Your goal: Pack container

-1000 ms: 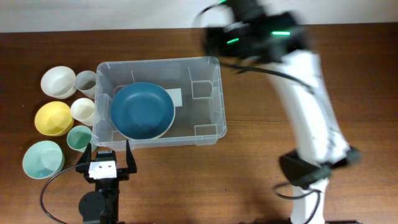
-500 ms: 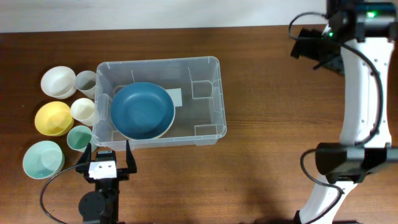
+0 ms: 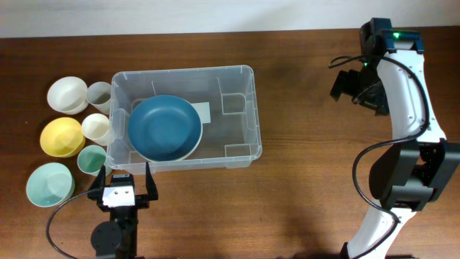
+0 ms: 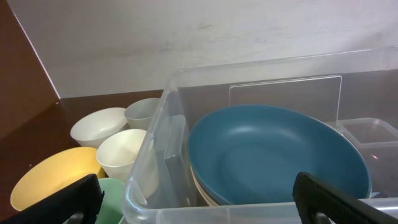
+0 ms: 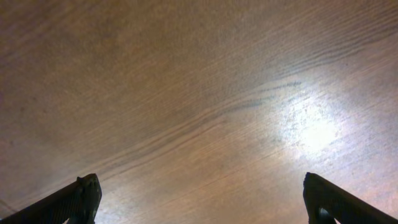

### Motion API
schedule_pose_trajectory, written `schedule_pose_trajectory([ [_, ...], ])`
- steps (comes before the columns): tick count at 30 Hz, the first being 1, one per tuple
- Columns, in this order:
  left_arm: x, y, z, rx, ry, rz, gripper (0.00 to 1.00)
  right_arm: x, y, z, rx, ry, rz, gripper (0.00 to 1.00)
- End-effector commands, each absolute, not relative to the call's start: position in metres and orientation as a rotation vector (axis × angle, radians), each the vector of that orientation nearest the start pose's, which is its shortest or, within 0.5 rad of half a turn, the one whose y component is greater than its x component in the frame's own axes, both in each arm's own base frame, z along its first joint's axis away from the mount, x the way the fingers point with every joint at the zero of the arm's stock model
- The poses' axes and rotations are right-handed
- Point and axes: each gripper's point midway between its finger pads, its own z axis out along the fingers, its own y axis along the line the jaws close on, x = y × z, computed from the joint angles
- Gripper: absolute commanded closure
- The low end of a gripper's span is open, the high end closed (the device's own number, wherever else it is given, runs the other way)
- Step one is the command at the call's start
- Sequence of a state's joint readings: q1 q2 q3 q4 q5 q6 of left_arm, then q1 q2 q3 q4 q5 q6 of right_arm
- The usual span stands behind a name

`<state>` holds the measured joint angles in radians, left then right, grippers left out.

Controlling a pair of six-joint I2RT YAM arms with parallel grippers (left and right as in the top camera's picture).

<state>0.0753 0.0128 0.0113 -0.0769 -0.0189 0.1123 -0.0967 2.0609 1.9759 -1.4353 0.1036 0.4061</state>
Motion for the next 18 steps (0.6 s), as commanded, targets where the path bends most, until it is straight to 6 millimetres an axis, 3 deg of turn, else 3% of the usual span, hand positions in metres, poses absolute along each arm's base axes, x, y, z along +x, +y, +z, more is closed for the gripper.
schedule_pose_trajectory([
  [1,0.2448,0.0238,0.1558,0.022,1.655,0.178,0.00,0.4014,-0.0578,0.1407,0.758,2.976,-0.148,0.01],
  [15,0.2448,0.0238,0.1559,0.022,1.654,0.178,0.00,0.4014,-0.0579,0.1407,0.758,2.976,-0.148,0.01],
  [18,0.2443,0.0316,0.1639,-0.017,1.623,0.214,0.00,0.4013,-0.0578,0.1407,0.758,2.977,-0.148,0.01],
])
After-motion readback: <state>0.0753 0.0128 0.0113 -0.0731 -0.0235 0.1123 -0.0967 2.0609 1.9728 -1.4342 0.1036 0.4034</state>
